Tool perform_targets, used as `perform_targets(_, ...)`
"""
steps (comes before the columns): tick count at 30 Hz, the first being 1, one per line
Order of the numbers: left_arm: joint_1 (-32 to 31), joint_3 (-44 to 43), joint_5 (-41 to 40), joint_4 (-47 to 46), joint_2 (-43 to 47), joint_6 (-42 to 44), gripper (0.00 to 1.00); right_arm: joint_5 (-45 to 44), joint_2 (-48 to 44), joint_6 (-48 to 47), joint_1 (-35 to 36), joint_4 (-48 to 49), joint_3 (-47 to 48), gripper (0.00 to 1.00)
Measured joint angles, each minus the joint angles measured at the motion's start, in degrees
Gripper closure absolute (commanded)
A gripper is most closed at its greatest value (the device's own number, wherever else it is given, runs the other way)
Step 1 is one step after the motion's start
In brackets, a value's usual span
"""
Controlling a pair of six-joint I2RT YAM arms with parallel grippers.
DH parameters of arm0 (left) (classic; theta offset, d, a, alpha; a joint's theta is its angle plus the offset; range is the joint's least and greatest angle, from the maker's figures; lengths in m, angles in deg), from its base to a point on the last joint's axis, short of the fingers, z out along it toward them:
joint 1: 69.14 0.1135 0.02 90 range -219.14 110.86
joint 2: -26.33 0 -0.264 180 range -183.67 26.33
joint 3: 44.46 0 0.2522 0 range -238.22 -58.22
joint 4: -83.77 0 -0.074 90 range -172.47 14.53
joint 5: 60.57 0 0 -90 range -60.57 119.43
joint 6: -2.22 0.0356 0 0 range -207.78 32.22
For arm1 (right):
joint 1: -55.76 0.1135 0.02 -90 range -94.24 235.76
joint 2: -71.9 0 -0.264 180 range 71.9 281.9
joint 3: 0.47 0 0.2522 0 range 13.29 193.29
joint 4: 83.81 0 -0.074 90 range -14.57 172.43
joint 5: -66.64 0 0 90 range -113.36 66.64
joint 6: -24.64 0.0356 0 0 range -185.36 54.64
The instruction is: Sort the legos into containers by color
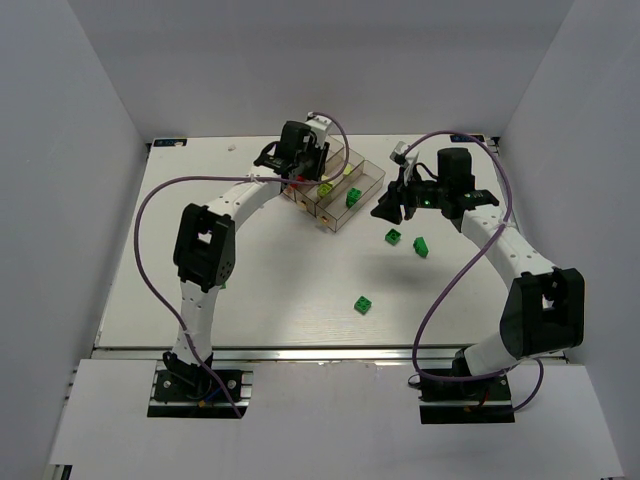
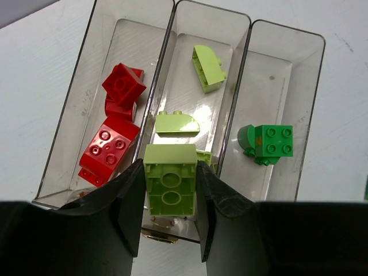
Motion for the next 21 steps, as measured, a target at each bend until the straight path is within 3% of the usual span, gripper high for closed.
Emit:
perform_targets(7, 0.0, 3.8, -2.6, -1.7, 0.0, -0.1, 0.54, -0.8, 0.0, -0.3, -0.1, -0.3, 0.0, 0.46)
perform_targets(11, 0.0, 3.8, -3.7, -2.7, 0.0, 0.0, 0.38, -0.9, 0.0, -0.4, -0.1, -0.4, 0.0, 0.45)
perform_targets(13, 0.0, 3.8, -4.0, -3.3, 0.0, -0.4, 0.26, -1.1, 0.0, -0.4, -0.2, -0.4, 0.0, 0.44)
perform_targets(15, 0.0, 3.9, -4.2, -3.6, 0.0, -1.0, 0.25, -1.3, 0.0, -0.4, -0.3, -0.4, 0.0, 0.44)
perform_targets(16, 0.0, 3.9, -4.3, -3.9, 0.0, -1.2, 0.17, -1.5, 0.0, -0.5, -0.4, -0.4, 0.0, 0.44)
perform_targets(17, 0.0, 3.9, -4.4, -4.4, 0.0, -1.4, 0.02, -1.7, 0.0, -0.5, -0.4, -0.4, 0.0, 0.44)
perform_targets(21, 0.0, 4.8, -5.0, -5.5, 0.1, -2.1, 0.02, -2.5, 0.0, -0.9, -0.4, -0.6, 0.0, 0.43)
